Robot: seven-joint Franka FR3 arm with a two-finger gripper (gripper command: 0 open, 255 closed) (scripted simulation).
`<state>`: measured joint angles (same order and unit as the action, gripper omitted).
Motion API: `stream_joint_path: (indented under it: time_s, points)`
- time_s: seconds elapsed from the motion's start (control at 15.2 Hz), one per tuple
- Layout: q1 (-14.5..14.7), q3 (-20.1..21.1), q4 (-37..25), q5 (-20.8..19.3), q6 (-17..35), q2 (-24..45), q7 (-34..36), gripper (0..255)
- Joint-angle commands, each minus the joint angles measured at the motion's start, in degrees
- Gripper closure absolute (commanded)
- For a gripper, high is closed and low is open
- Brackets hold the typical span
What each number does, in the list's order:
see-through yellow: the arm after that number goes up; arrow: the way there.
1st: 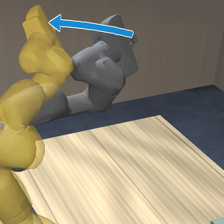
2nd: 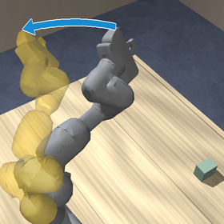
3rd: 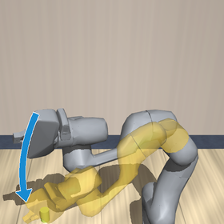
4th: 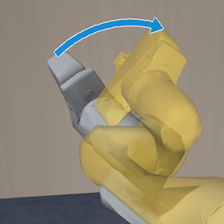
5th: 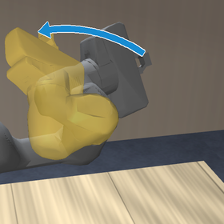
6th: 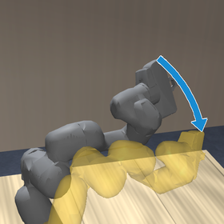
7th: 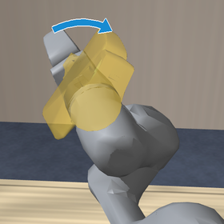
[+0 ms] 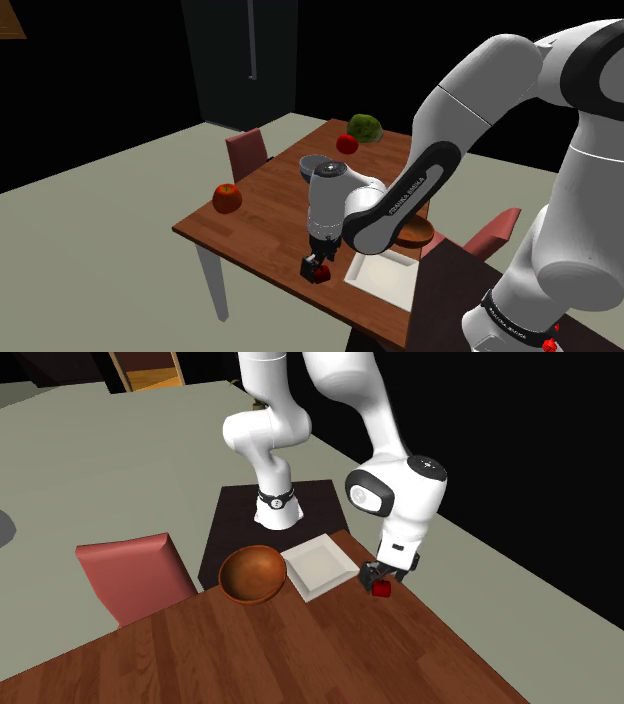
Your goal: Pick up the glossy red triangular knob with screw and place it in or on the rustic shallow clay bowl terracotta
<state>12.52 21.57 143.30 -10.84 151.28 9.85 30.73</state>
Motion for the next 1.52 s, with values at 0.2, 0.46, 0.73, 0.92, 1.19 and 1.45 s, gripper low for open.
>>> stream_joint_path:
  time_s: [0.2, 0.46, 0.73, 0.92, 1.19, 1.45]
  points:
    - [0.5, -0.9, -0.1, -2.1, 1.9, 2.2, 1.5, 0]
    - [0.5, -0.9, -0.1, -2.1, 1.9, 2.2, 1.5, 0]
    - [0.5, -0.9, -0.1, -2.1, 1.8, 2.2, 1.5, 255]
    - [0.5, -0.9, -0.1, -2.1, 1.8, 2.2, 1.5, 255]
    - [0.5, -0.9, -0.1, -2.1, 1.9, 2.2, 1.5, 255]
    - [-0.3, 0.5, 0.1, 1.1, -1.0, -1.2, -0.9, 255]
